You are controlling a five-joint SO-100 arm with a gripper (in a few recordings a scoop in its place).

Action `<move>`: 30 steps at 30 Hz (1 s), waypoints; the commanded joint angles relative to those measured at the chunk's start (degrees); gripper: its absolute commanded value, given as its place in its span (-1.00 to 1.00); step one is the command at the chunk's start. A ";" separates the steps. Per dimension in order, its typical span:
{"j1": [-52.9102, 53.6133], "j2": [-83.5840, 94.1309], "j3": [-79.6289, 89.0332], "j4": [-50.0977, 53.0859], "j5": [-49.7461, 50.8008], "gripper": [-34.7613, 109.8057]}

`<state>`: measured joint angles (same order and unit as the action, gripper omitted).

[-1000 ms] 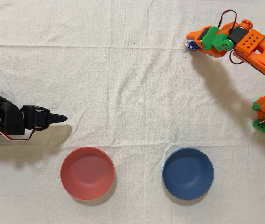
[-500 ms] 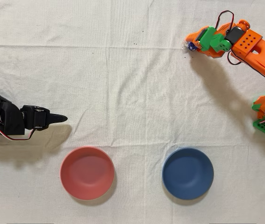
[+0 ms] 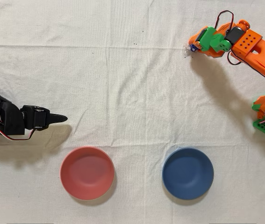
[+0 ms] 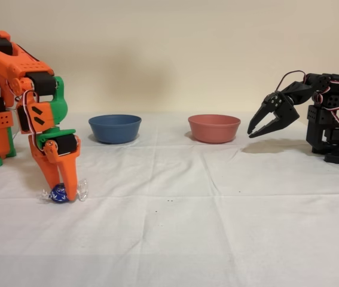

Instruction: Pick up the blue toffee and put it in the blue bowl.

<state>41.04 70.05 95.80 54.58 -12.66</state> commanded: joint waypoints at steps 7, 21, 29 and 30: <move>-0.79 14.59 3.25 3.08 -4.48 -0.28; -14.59 35.86 5.89 13.54 -6.15 -0.29; -29.00 39.37 -0.44 18.72 -7.56 -0.28; -31.29 39.64 -1.23 19.07 -8.09 -0.29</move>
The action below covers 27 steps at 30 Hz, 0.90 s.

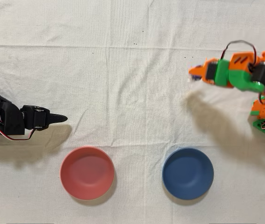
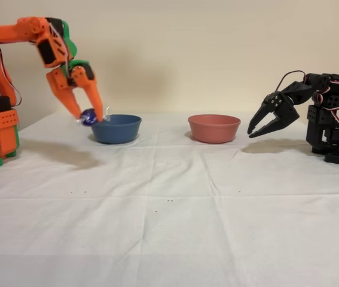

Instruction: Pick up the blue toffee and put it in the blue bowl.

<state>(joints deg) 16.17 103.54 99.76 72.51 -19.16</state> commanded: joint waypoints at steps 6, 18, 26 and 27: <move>-17.75 2.29 -14.59 4.13 -2.02 -0.29; -39.11 -5.27 -23.73 7.12 -0.62 -0.30; -47.72 -7.73 -20.57 5.10 0.44 -0.30; -48.25 -8.17 -20.21 4.66 0.70 -0.30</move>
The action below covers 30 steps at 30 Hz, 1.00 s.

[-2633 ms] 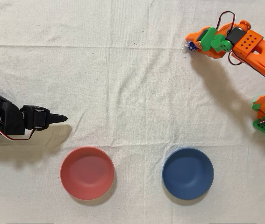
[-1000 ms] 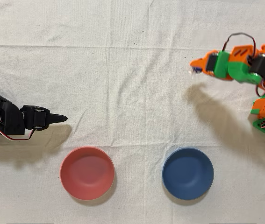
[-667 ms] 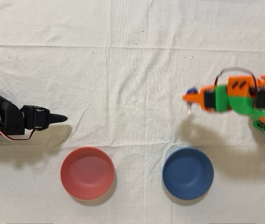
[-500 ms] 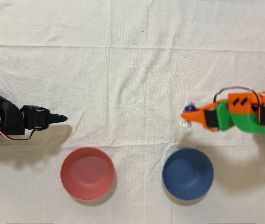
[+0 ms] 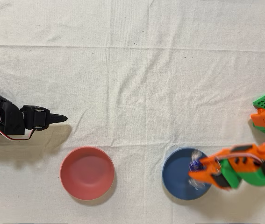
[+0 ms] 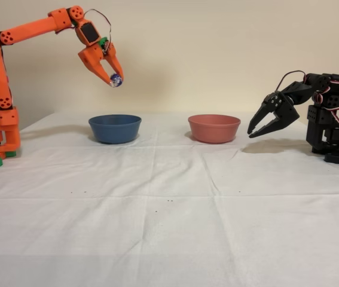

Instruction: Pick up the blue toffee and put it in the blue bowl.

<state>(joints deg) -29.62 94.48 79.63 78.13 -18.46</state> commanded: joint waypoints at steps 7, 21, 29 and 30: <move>-4.22 -1.41 3.78 -4.04 0.88 -0.30; -5.62 -8.61 6.33 -7.73 0.70 -0.30; -6.06 -13.18 2.46 -6.33 1.49 -0.23; -6.06 -13.36 2.11 -5.98 1.85 -0.20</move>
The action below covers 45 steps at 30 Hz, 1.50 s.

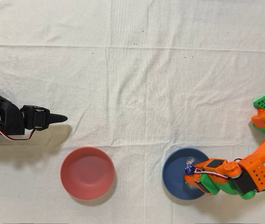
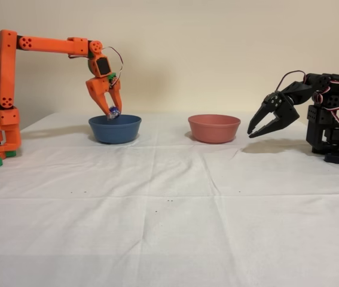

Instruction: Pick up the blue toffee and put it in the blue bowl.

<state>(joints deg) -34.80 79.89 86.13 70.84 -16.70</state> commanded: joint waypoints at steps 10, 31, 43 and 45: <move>-0.09 -0.18 -7.12 4.92 0.53 0.04; 8.70 21.62 4.92 8.00 -3.08 -0.07; 21.88 35.51 12.57 9.40 -8.00 -0.42; 23.73 37.44 14.06 9.05 -6.68 -0.44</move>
<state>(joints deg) -12.83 110.57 99.23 79.89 -23.99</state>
